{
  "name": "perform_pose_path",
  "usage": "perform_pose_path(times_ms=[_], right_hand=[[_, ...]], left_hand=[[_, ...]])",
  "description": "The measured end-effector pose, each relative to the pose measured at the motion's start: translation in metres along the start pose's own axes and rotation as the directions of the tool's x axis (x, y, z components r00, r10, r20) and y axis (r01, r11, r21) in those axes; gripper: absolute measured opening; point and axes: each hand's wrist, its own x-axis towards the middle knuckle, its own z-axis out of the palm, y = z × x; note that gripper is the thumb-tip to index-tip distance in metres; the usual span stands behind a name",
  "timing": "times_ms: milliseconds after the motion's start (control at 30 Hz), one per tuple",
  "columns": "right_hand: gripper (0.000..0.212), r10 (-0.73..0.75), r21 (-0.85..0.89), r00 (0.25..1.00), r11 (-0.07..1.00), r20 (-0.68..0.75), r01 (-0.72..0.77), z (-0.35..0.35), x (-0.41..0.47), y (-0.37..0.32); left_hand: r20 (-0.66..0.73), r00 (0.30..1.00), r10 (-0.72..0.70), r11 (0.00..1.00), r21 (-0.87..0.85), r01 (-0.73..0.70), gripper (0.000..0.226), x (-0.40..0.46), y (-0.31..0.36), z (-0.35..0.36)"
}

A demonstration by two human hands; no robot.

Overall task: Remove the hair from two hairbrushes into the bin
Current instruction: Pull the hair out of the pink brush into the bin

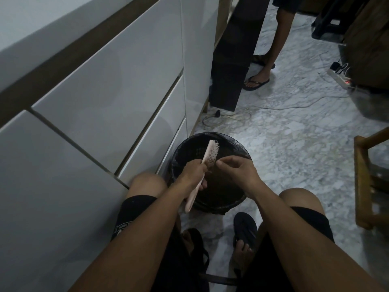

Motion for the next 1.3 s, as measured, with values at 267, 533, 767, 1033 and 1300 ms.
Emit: perform_pose_path(times_ms=[267,533,767,1033,1300], right_hand=[[0.03,0.006,-0.06,0.975,0.998,-0.222,-0.019,-0.008,0.006,0.002],[0.017,-0.082,-0.084,0.991,0.994,-0.105,0.073,-0.004,-0.004,-0.002],[0.02,-0.195,-0.235,0.981,0.953,0.011,0.192,0.009,-0.006,0.0],[0.015,-0.072,-0.079,0.943,0.996,-0.324,0.049,-0.002,0.01,0.006],[0.006,-0.029,0.008,0.963,0.999,-0.267,0.032,0.0,0.003,0.004]], left_hand=[[-0.096,0.995,-0.008,0.995,-0.104,-0.002,0.03,0.005,-0.001,-0.006],[-0.018,0.999,0.051,0.992,-0.116,-0.053,0.028,0.001,-0.003,-0.001],[0.032,0.996,0.088,0.99,-0.114,-0.083,0.029,-0.001,-0.006,0.0],[-0.037,0.996,0.08,0.997,0.013,-0.08,0.035,-0.003,-0.005,-0.001],[0.033,0.998,0.048,0.998,-0.053,-0.046,0.041,-0.008,0.001,0.001]])
